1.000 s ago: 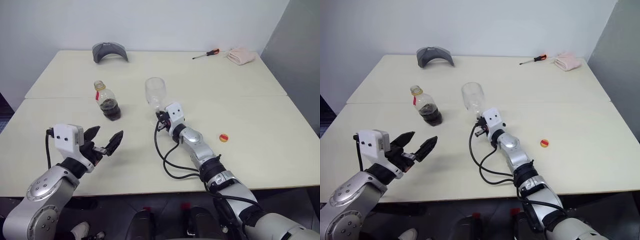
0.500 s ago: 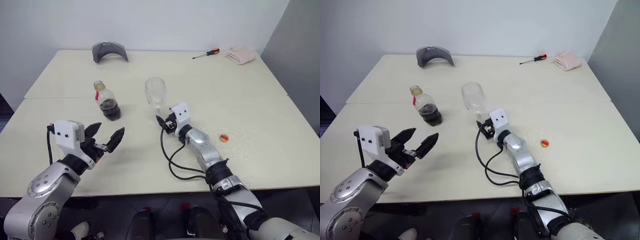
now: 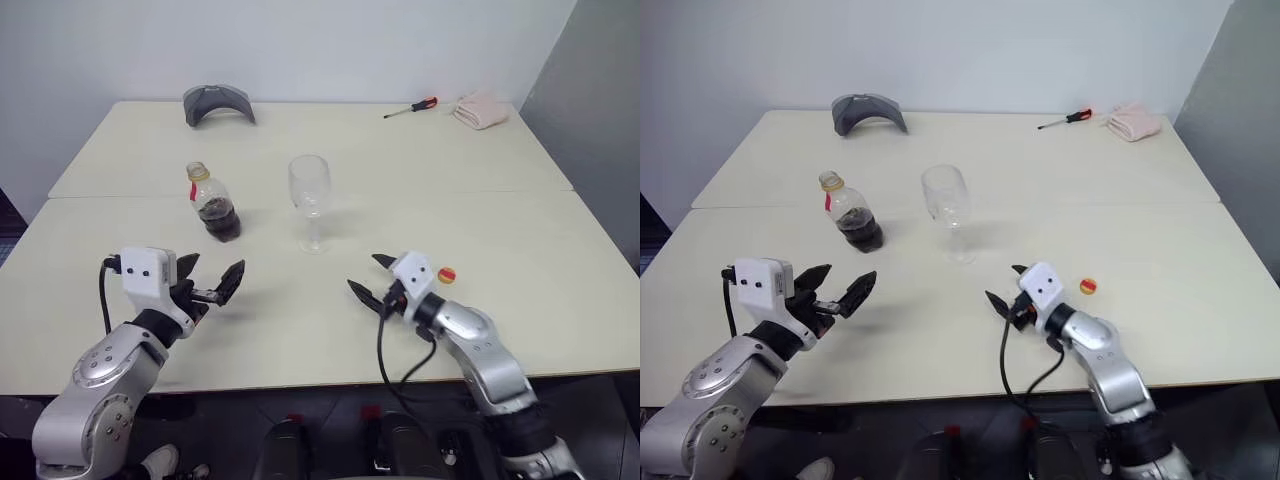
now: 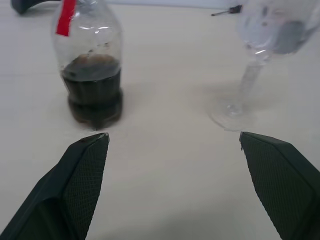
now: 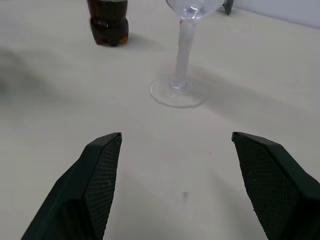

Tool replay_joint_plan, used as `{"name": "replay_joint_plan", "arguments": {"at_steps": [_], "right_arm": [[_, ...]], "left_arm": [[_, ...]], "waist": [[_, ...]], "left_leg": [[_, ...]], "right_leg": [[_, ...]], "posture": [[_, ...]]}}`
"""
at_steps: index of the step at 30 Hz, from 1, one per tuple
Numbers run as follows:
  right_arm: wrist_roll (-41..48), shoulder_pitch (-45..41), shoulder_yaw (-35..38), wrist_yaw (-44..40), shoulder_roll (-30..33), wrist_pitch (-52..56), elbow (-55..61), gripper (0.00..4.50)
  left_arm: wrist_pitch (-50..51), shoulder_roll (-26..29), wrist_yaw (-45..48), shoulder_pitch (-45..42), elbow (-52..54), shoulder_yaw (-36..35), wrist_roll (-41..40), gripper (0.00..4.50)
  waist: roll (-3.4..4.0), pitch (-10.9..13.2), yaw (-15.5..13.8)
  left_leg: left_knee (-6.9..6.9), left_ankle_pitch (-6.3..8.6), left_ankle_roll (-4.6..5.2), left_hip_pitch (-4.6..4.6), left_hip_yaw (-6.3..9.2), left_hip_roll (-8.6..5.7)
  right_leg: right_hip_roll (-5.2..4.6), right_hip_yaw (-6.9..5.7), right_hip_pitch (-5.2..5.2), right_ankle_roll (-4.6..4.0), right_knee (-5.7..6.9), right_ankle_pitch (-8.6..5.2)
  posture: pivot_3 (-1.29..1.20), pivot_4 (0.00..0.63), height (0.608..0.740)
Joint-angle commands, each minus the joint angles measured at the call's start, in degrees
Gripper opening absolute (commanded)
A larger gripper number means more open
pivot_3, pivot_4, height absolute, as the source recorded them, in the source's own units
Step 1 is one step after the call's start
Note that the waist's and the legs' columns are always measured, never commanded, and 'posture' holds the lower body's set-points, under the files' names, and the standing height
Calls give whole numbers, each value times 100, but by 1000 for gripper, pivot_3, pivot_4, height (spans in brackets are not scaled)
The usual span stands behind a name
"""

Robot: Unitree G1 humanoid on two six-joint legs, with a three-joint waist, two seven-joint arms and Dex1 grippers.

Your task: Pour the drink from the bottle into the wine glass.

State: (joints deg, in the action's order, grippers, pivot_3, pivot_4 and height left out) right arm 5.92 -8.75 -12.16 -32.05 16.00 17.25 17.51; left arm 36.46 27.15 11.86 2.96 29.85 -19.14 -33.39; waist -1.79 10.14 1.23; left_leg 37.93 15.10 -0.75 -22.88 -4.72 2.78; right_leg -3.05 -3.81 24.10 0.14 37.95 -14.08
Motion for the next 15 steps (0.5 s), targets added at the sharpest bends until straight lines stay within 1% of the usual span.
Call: {"name": "replay_joint_plan", "arguments": {"at_steps": [1,3,7,9,15], "right_arm": [[554,157,162,-172,66,252,981,3750],[812,264,226,-227,135,412,1281,3750],[1718,328,661,-349,200,762,1707,3750],[1898,293,753,-304,236,878,1797,3750],[2111,298,630,-108,213,1063,2046,3750]], "left_arm": [[-312,-137,-126,-159,0,78,307,4500],[-468,-190,-191,-220,-45,142,536,4500],[-832,-295,-374,-357,-373,71,973,4500],[-974,-317,-386,-424,-517,66,1092,4500],[-1388,-294,-247,-714,-1035,87,1311,4500]], "waist": [[-1,0,-4],[-2,0,-10],[-6,-1,-54],[-7,-2,-74],[-8,-1,-120]], "left_leg": [[-1,0,0,1,1,0],[-1,0,0,0,2,1],[0,1,1,-2,1,-4],[1,1,2,-1,1,-3],[-1,1,2,-3,4,-2]], "right_leg": [[0,-1,0,0,1,0],[1,-1,0,0,0,0],[-1,-1,-2,1,-4,1],[0,-1,-2,2,-5,1],[1,-6,0,1,-5,1]], "posture": [[0,150,740],[0,150,740],[0,150,740],[0,150,740],[0,150,740]]}}
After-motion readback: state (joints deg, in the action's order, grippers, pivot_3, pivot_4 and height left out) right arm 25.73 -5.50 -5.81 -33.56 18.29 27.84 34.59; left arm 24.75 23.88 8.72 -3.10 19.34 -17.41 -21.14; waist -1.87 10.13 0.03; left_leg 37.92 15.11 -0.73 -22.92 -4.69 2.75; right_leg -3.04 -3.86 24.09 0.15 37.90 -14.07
